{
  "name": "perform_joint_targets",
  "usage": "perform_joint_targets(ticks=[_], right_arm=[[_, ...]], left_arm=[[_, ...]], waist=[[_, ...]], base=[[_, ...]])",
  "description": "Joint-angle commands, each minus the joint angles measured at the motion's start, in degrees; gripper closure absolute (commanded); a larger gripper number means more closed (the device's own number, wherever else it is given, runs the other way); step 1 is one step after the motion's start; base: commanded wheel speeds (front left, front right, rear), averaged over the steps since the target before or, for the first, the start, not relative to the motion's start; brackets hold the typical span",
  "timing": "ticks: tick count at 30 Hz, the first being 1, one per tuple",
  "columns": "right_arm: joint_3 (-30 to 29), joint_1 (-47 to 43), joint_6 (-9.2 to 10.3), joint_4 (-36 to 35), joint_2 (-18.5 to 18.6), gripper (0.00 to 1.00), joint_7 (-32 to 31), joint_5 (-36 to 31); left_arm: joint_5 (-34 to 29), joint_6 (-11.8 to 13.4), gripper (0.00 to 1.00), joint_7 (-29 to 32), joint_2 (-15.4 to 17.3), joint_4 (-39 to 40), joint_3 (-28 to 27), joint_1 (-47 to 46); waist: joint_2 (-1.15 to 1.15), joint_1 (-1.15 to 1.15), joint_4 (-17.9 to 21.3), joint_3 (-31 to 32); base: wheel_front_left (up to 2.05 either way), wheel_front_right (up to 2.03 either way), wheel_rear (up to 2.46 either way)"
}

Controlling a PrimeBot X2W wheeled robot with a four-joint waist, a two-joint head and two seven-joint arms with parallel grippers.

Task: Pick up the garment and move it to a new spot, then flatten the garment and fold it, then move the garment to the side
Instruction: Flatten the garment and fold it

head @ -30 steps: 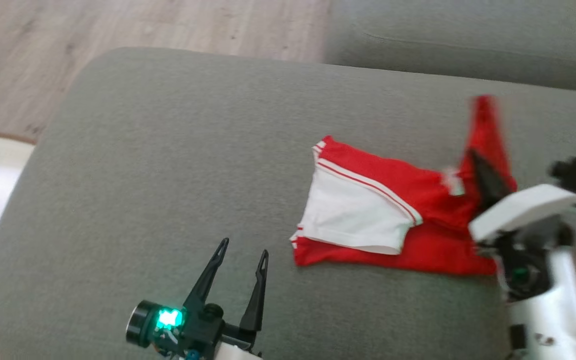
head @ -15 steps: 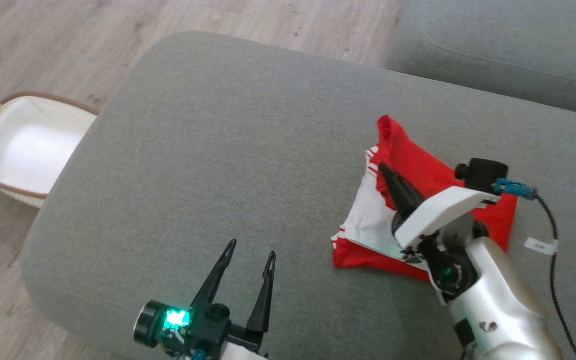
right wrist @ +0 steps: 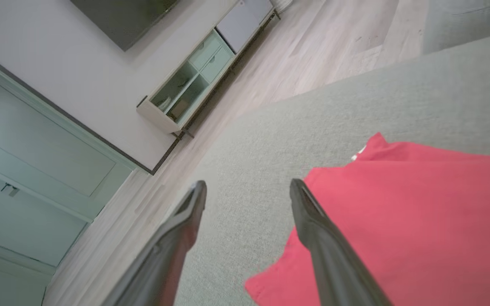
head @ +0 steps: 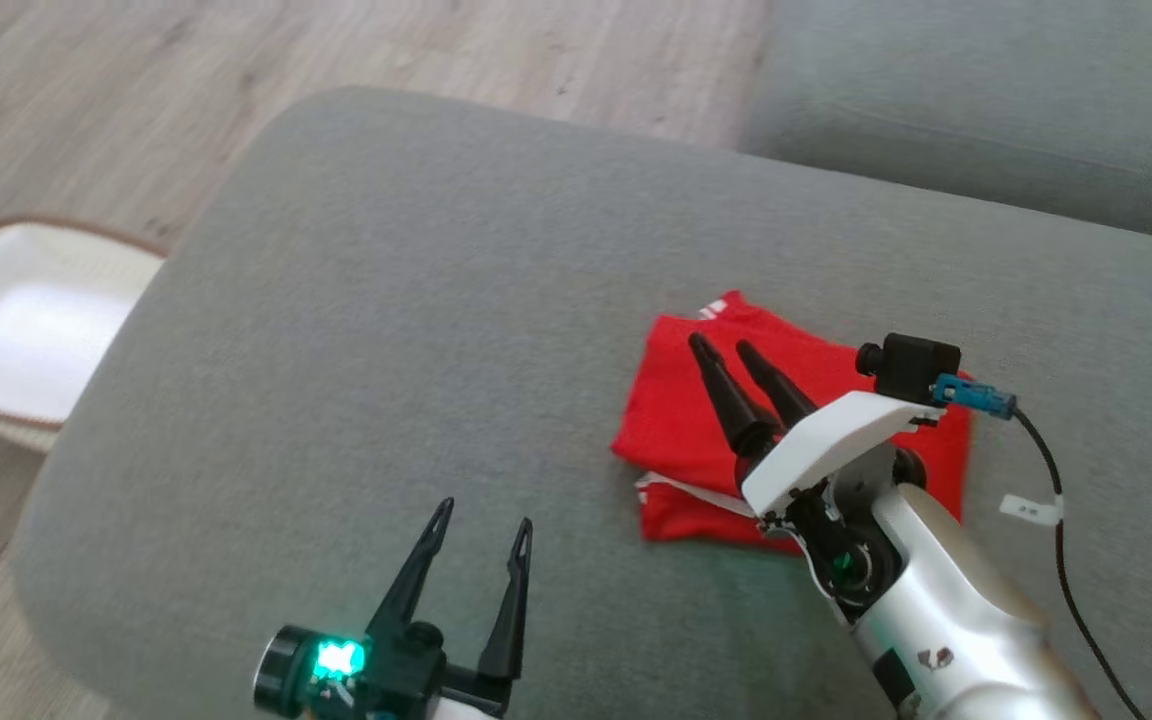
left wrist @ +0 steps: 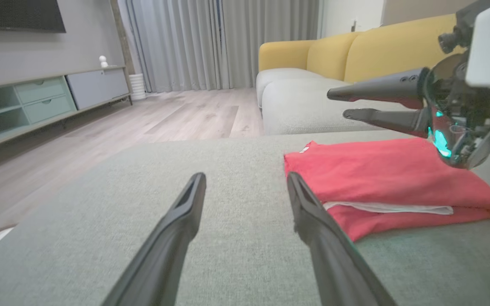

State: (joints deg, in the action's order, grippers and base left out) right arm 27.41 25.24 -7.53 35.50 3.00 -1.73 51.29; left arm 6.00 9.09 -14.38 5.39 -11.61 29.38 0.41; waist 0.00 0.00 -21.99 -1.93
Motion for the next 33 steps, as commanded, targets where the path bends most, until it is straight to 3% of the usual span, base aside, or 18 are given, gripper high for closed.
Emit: perform_joint_targets(ticks=[1,5,12,16,20,27,33], right_arm=[[0.8,2.0,0.04,-2.1,-0.1,0.0,1.8,-1.2],[-0.3,0.2,0.04,-2.7,0.6,0.0,5.9,-7.8],[-4.2,-7.1,0.04,-9.0,5.6,0.0,13.1,-11.0],[-6.1,-12.4,0.04,-12.0,8.8,0.0,15.7,-12.8],[-7.7,-17.7,0.04,-14.9,11.8,0.0,16.6,-19.0],[-15.7,-27.7,0.04,-21.9,8.7,0.0,16.7,-30.8],[-17.8,-31.2,0.04,-23.3,5.3,0.0,16.7,-34.0]], left_arm=[[0.5,0.2,0.0,-0.6,-0.6,2.0,-2.6,-0.9],[2.0,0.4,0.0,-0.6,-0.8,3.1,-5.0,0.6],[2.9,1.3,0.0,-0.6,-0.9,4.6,-9.2,1.5],[2.6,1.4,0.0,-0.6,-0.9,5.1,-10.6,2.3],[2.0,1.3,0.0,-0.6,-0.9,5.5,-11.3,3.5],[0.3,1.2,0.0,-0.6,-0.7,5.7,-11.6,6.2],[0.1,0.9,0.0,-0.6,-1.1,5.2,-12.1,6.8]], waist=[[0.0,0.0,2.6,1.5],[0.0,0.0,7.3,3.0],[0.0,0.0,14.0,4.5],[0.0,0.0,16.3,6.1],[0.0,0.0,17.6,7.2],[0.0,0.0,18.1,7.9],[0.0,0.0,17.8,7.8]], base=[[0.0,0.0,0.0],[0.0,0.0,0.0],[0.0,0.0,0.0],[0.0,0.0,0.0],[0.0,0.0,0.0],[0.0,0.0,0.0],[0.0,0.0,0.0]])
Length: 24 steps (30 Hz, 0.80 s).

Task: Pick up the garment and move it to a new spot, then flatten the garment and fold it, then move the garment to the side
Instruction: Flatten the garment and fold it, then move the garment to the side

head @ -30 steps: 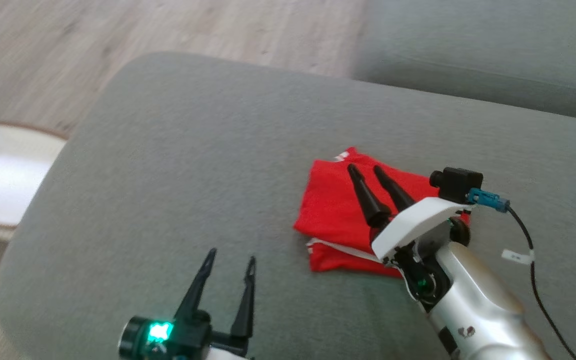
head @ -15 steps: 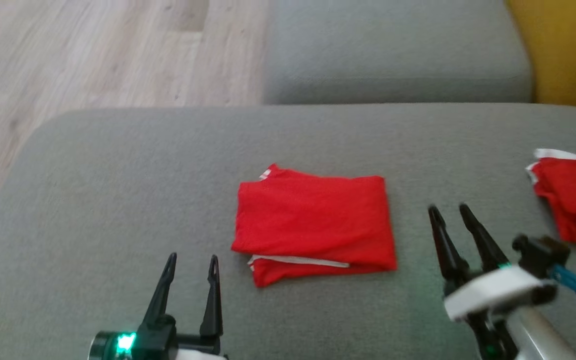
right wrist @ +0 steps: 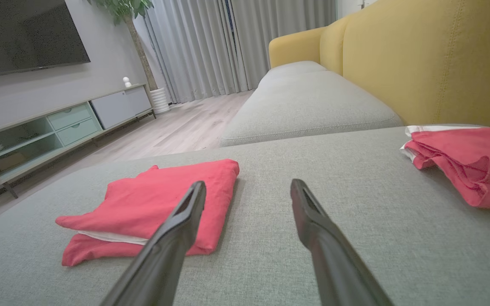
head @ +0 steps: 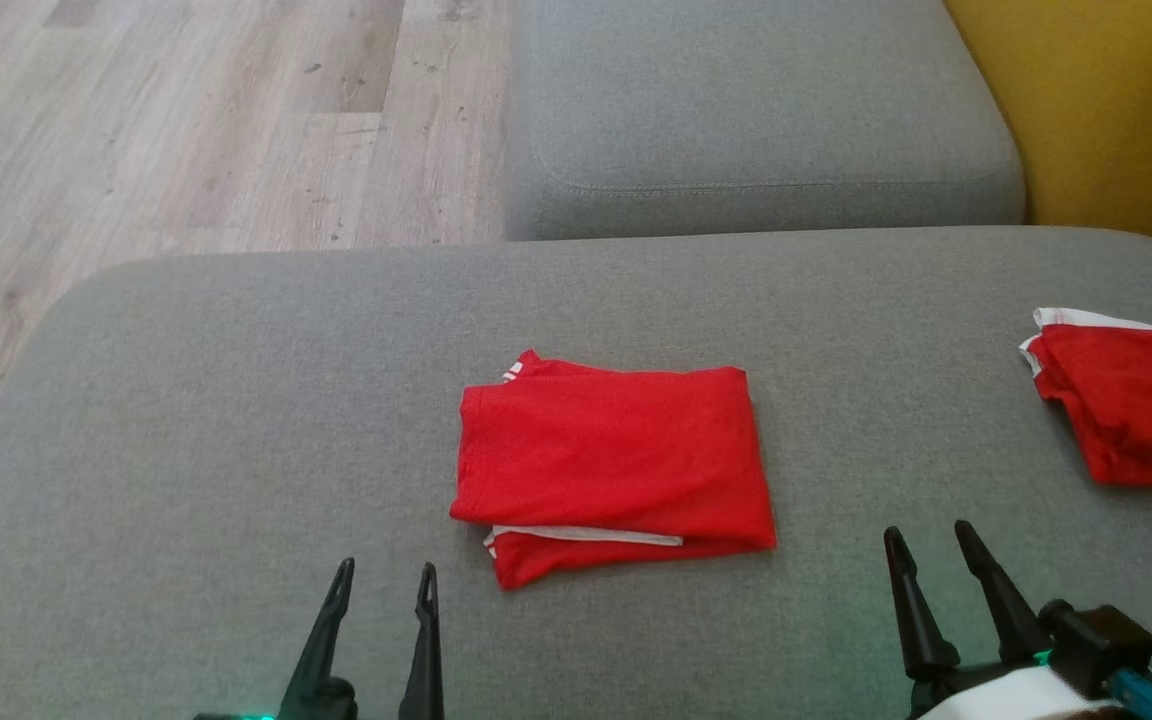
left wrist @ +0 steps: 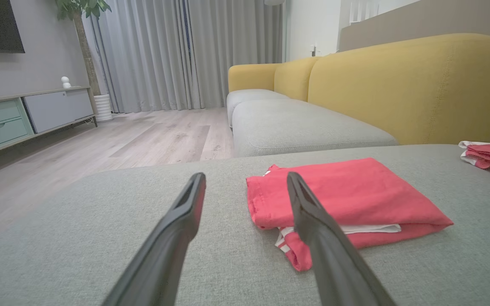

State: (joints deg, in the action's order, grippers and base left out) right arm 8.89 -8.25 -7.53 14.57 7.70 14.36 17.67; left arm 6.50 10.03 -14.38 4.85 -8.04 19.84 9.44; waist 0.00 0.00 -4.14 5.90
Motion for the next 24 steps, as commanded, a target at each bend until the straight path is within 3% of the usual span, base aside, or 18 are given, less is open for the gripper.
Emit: perform_joint_targets(ticks=[1,24], right_arm=[[0.6,2.2,0.04,-2.4,0.4,0.0,0.6,-0.6],[0.0,2.4,0.04,-2.1,0.4,0.0,0.6,-0.6]], left_arm=[[-0.4,-0.1,0.0,-0.6,-0.6,1.5,-2.6,-2.3],[-1.3,-1.3,0.0,-0.6,-1.4,0.9,-3.6,-3.3]], waist=[[0.0,0.0,-0.1,0.0],[0.0,0.0,-0.7,-1.0]], base=[[0.0,0.0,0.0],[0.0,0.0,0.0]])
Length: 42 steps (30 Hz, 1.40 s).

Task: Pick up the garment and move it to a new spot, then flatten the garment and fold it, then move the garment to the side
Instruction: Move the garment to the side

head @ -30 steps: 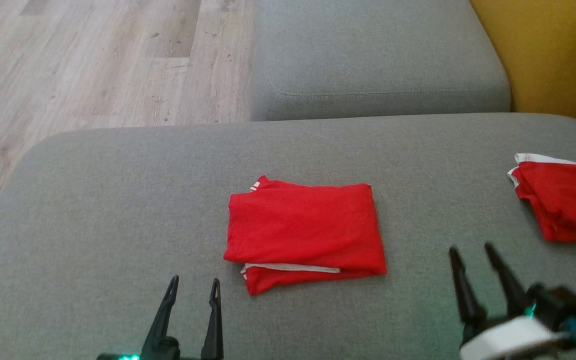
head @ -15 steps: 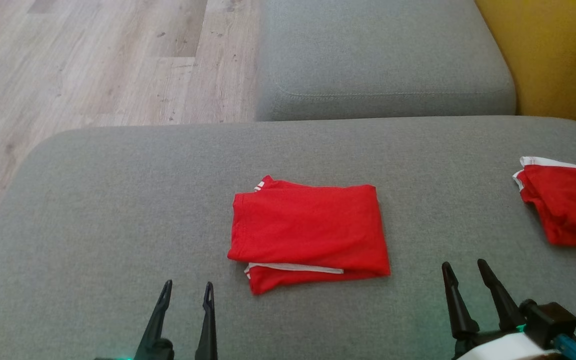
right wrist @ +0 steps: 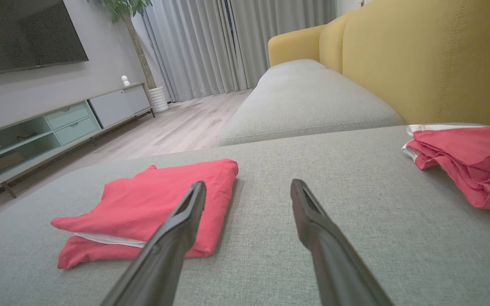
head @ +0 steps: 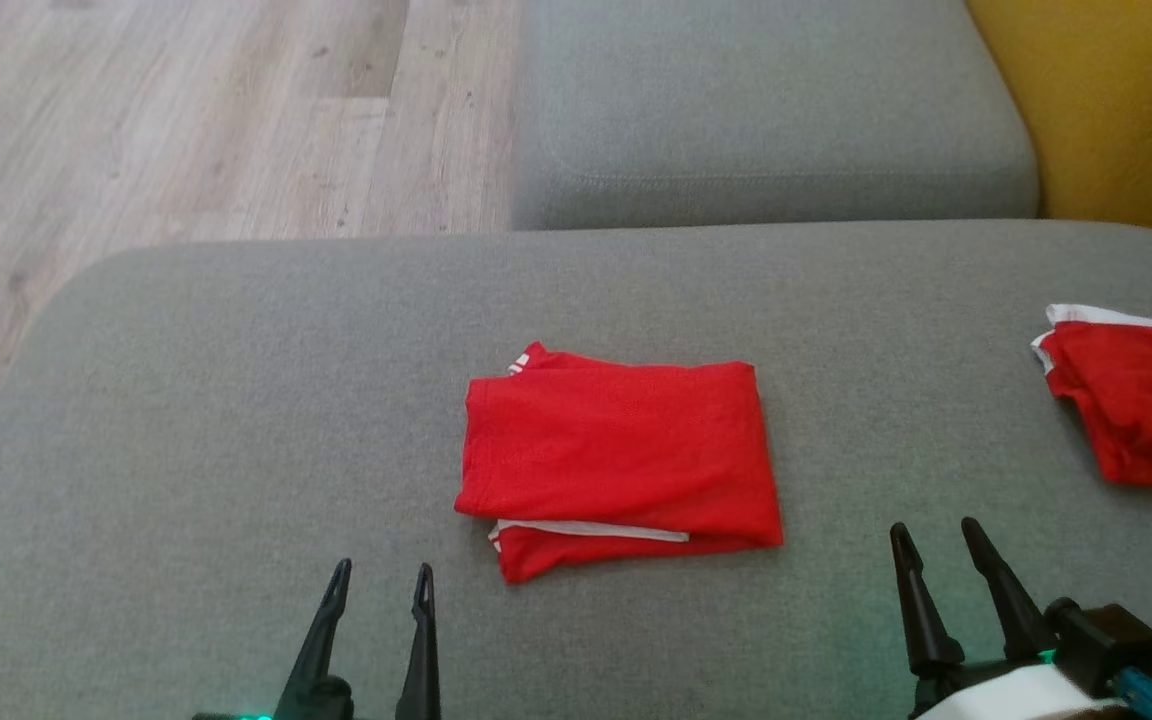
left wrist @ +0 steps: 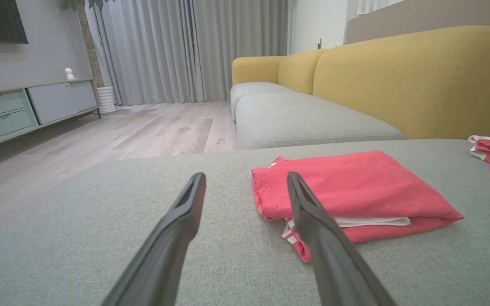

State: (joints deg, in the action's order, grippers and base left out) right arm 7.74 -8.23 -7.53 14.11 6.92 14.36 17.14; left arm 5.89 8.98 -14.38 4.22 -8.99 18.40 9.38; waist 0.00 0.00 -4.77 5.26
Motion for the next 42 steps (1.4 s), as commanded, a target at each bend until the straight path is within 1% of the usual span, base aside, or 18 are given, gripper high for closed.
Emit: perform_joint_targets(ticks=[1,7,12,14,17,20,22,25,26,31,34,35,37,40,42], right_arm=[[1.2,2.5,0.04,-1.6,1.3,0.0,0.6,-0.1],[2.3,4.7,0.04,-0.4,2.4,0.0,0.6,0.6],[4.8,8.6,0.04,3.9,3.8,0.0,0.6,3.1],[5.1,11.2,0.04,5.7,3.7,0.0,-0.1,5.0],[6.5,14.9,0.04,8.5,3.7,0.0,-3.3,8.8],[7.8,18.2,0.04,11.2,3.5,0.0,-7.7,14.4],[9.2,20.2,0.04,12.3,3.4,0.0,-11.0,19.2],[9.6,22.5,0.04,14.1,3.5,0.0,-15.2,26.3],[9.6,22.5,0.04,14.1,3.5,0.0,-15.2,26.3],[9.1,25.3,0.04,17.1,4.0,0.0,-20.4,33.9],[9.2,26.4,0.04,18.3,4.2,0.0,-22.7,37.0],[9.4,26.6,0.04,18.5,4.3,0.07,-23.3,37.8],[9.4,26.9,0.04,18.6,4.4,0.52,-24.0,39.3],[9.7,27.0,0.04,18.4,4.9,0.99,-24.0,40.8],[10.0,27.0,0.04,17.6,5.3,1.0,-23.9,41.9]], left_arm=[[-0.7,-0.3,0.0,-0.6,-0.8,1.8,-2.1,-3.3],[-0.8,-0.8,0.0,-0.6,-1.0,2.0,-1.4,-4.1],[-0.9,-1.1,0.0,-0.6,-1.2,1.7,-0.5,-5.4],[-0.9,-1.2,0.0,-0.6,-1.2,1.6,0.0,-6.3],[-0.9,-1.3,0.0,-0.6,-1.3,1.3,0.8,-7.6],[-0.8,-1.4,0.0,-0.6,-1.3,0.9,1.6,-8.7],[-0.8,-1.4,0.0,-0.6,-1.3,0.7,2.2,-9.1],[-1.1,-1.6,0.0,-0.6,-1.3,0.4,3.2,-9.8],[-1.1,-1.6,0.0,-0.6,-1.3,0.4,3.2,-9.8],[-0.9,-1.4,0.0,-0.6,-1.3,0.3,4.1,-10.7],[-0.6,-1.0,0.0,-0.6,-1.3,0.5,4.3,-10.8],[-0.6,-0.9,0.0,-0.6,-1.3,0.5,4.4,-10.9],[-0.3,-0.6,0.0,-0.6,-1.3,0.6,4.7,-11.2],[-0.1,-0.2,0.0,-0.6,-1.3,0.6,5.0,-11.4],[0.0,0.1,0.0,-0.6,-1.3,0.7,5.0,-11.5]], waist=[[0.0,0.0,-0.2,-0.6],[0.0,0.0,-1.4,-4.1],[0.0,0.0,-2.8,-7.1],[0.0,0.0,-3.3,-8.3],[0.0,0.0,-4.2,-9.7],[0.0,0.0,-5.0,-10.3],[0.0,0.0,-5.5,-10.5],[0.0,0.0,-6.3,-10.7],[0.0,0.0,-6.3,-10.7],[0.0,0.0,-7.3,-11.3],[0.0,0.0,-7.5,-11.7],[0.0,0.0,-7.6,-11.9],[0.0,0.0,-7.6,-12.2],[0.0,0.0,-7.3,-12.6],[0.0,0.0,-6.9,-12.8]], base=[[0.0,0.0,0.0],[0.0,0.0,0.0],[0.0,0.0,0.0],[0.0,0.0,0.0],[0.0,0.0,0.0],[0.0,0.0,0.0],[0.0,0.0,0.0],[0.0,0.0,0.0],[0.0,0.0,0.0],[0.0,0.0,0.0],[0.0,0.0,0.0],[0.0,0.0,0.0],[0.0,0.0,0.0],[0.0,0.0,0.0],[0.0,0.0,0.0]])
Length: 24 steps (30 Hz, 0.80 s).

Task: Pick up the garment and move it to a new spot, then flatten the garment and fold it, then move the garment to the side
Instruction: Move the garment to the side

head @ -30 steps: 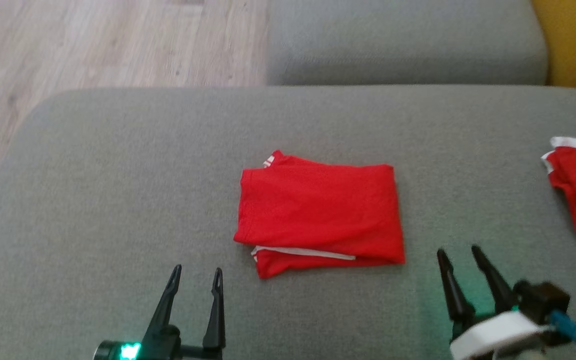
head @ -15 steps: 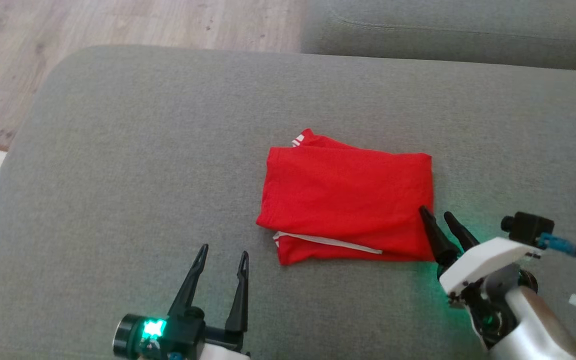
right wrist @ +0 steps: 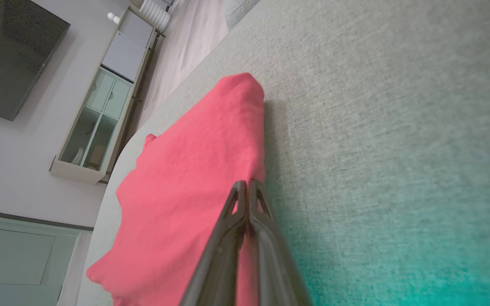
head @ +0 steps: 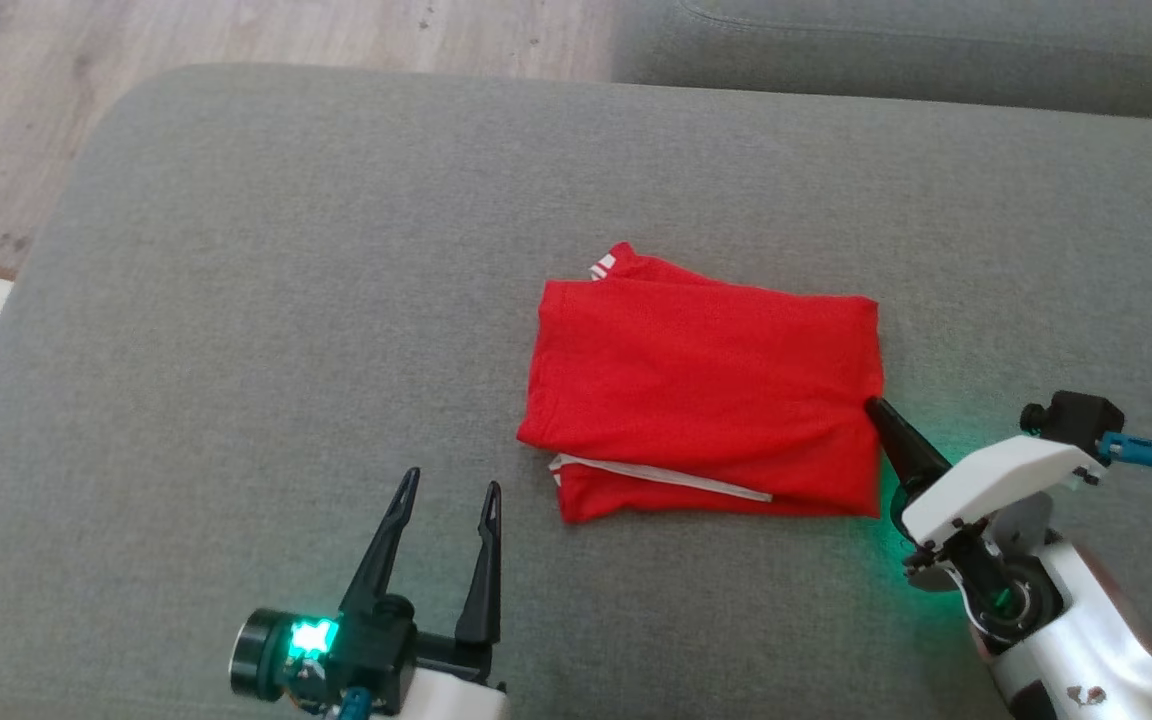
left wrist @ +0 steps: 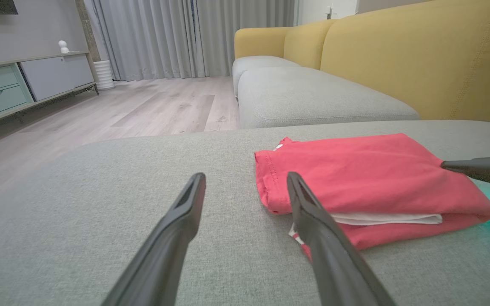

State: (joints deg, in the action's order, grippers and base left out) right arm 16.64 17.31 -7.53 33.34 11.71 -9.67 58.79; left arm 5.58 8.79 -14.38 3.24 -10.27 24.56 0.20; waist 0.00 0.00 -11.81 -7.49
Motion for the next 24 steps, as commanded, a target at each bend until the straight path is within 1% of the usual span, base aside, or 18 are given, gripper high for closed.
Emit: perform_joint_targets(ticks=[1,5,9,12,18,24], right_arm=[[1.2,1.4,0.04,-2.1,0.9,1.0,0.3,0.6],[2.0,1.5,0.04,-4.0,3.2,1.0,0.8,0.9],[2.3,2.1,0.04,-6.0,7.1,1.0,0.9,-0.1],[1.5,2.9,0.04,-7.6,10.5,1.0,0.9,-0.6],[-2.1,6.7,0.04,-10.2,18.3,1.0,0.1,-2.5],[-6.6,13.2,0.04,-10.8,24.4,1.0,-1.8,-4.4]], left_arm=[[0.4,0.3,0.0,-0.6,-0.4,2.0,-1.2,-2.4],[0.3,0.4,0.0,-0.6,-0.4,2.0,-1.7,-2.6],[0.2,0.2,0.0,-0.6,-0.4,2.2,-2.1,-3.1],[0.0,0.2,0.0,-0.6,-0.4,2.4,-2.2,-3.6],[-1.3,-0.5,0.0,-0.6,-0.2,2.5,-2.9,-5.4],[-2.8,-1.5,0.0,-0.6,0.7,2.6,-3.6,-8.2]], waist=[[0.0,0.0,0.5,-0.2],[0.0,0.0,2.8,-0.8],[0.0,0.0,6.3,-1.8],[0.0,0.0,9.3,-2.9],[0.0,0.0,15.5,-6.3],[0.0,0.0,20.5,-10.2]], base=[[0.0,0.0,0.0],[0.0,0.0,0.0],[0.0,0.0,0.0],[0.0,0.0,0.0],[0.0,0.0,0.0],[0.0,0.0,0.0]])
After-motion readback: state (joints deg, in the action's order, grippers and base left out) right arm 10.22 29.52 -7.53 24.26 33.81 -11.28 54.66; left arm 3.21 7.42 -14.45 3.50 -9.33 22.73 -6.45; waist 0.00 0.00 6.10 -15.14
